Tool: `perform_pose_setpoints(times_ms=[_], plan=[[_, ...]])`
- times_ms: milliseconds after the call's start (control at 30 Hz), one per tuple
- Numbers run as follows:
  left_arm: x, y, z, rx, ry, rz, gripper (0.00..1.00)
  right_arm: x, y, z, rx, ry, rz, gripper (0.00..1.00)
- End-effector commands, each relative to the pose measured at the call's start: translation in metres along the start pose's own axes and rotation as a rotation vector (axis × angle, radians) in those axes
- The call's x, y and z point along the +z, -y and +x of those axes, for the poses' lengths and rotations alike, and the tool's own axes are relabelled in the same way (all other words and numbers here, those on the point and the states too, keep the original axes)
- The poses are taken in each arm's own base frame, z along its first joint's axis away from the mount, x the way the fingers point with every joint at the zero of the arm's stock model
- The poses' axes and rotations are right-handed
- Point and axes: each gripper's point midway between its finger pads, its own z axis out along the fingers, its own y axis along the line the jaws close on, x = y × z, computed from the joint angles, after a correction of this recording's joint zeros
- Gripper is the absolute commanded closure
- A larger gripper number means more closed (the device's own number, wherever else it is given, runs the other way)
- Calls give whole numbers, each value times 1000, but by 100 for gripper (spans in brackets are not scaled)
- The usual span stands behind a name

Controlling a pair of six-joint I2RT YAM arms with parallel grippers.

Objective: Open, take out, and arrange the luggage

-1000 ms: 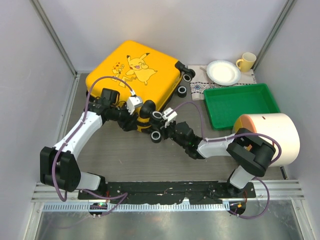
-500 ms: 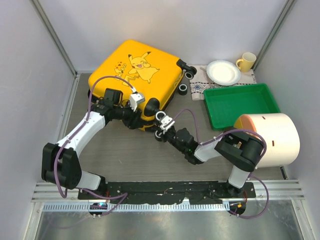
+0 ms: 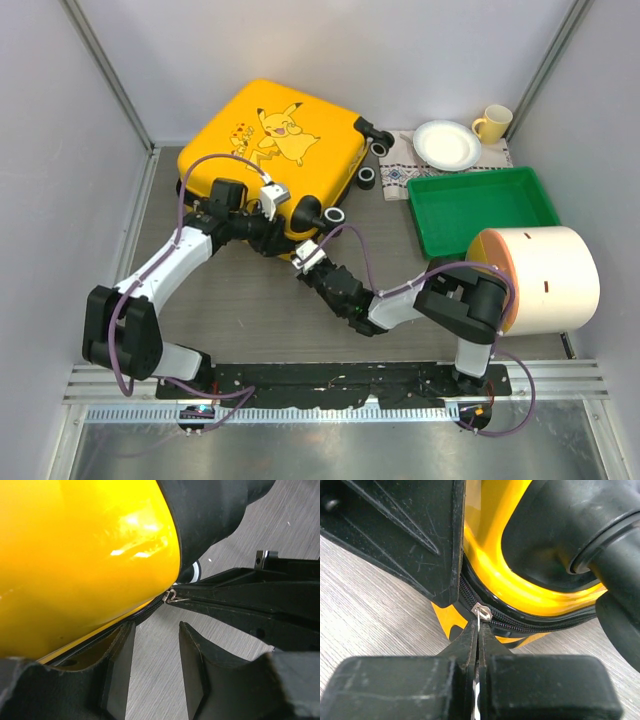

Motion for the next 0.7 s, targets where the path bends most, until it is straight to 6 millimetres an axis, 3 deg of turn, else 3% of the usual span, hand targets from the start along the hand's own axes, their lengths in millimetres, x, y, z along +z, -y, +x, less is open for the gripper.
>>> perform_pose_setpoints(times_ms=[0,67,100,167,200,267,300,400,467,533,567,600,667], plan=[[18,-36,-23,-2,112,-110,50,0,-38,-80,167,206,-79,99],[-2,-40,-36,-29,162,-129,48,0,-35,-73,174,164,-53,99],[-19,-53,-39,-56,189,-165,46,1,-34,-70,170,154,-46,99],[-49,-58,-54,-65,261,-198,41,1,-36,-71,182,152,-60,99],[-68,-71,-54,-99,289,-241,38,1,-40,-70,185,152,-74,99],[-94,-76,-60,-135,348,-291,35,2,-44,-72,199,155,-85,99],[-111,-91,-56,-158,370,-349,34,3,-47,-74,205,154,-91,99],[-124,-113,-40,-185,341,-463,33,5,-55,-76,222,149,-110,99],[-125,-125,-32,-204,331,-489,38,5,-64,-79,229,155,-138,99],[-116,-135,-24,-245,308,-474,41,9,-70,-85,241,166,-146,99],[-112,-134,-25,-245,315,-450,42,13,-73,-77,234,146,-143,99],[-105,-137,-22,-273,308,-429,44,20,-73,-85,246,157,-123,99],[-94,-135,-21,-271,299,-405,49,28,-74,-79,242,129,-94,99]])
